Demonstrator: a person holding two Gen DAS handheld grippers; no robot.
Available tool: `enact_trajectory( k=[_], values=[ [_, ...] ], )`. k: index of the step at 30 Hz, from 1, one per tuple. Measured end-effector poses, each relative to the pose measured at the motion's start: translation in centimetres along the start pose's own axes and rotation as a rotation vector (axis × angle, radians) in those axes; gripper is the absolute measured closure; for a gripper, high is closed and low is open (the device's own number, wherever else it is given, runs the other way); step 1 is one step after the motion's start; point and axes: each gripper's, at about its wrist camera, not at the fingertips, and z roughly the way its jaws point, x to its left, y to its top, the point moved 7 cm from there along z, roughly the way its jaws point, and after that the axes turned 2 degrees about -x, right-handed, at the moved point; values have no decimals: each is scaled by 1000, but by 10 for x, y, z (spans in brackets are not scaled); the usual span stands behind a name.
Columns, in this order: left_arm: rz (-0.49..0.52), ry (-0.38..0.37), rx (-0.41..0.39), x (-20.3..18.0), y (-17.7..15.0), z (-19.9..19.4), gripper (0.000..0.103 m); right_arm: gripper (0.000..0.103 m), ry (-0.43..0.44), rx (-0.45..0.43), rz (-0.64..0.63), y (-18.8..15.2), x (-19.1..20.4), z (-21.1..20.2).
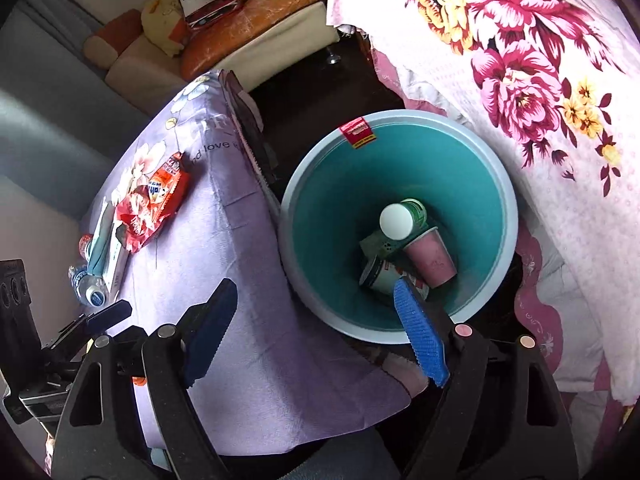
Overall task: Collect trash
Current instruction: 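Carry the cup and bottle to the wastebasket and open both tools to drop them, then grasp the clear water bottle with the left tool while the right tool grasps the red can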
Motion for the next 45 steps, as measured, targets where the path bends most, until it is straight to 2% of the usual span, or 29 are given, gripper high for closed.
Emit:
enact_trajectory(
  k=[12, 21, 27, 33, 37, 45],
  values=[
    [-173, 46, -76, 89, -15, -53, 10, 22, -2, 75, -166, -23, 96, 15],
    [-341, 91, -132, 175, -33, -91, 10, 20, 8, 144, -296, -48, 168, 35],
    [-470, 126, -172, 230, -46, -110, 10, 20, -3, 186, -366, -63, 197, 49],
    [-624, 180, -210, 278, -45, -120, 10, 20, -5, 197, -401, -63, 221, 59],
    [-685, 176, -231, 292, -32, -120, 10, 20, -4, 190, -420, -55, 234, 62],
    [-681, 255, -241, 294, 2, -102, 10, 20, -1, 177, -422, -32, 244, 66]
  ],
)
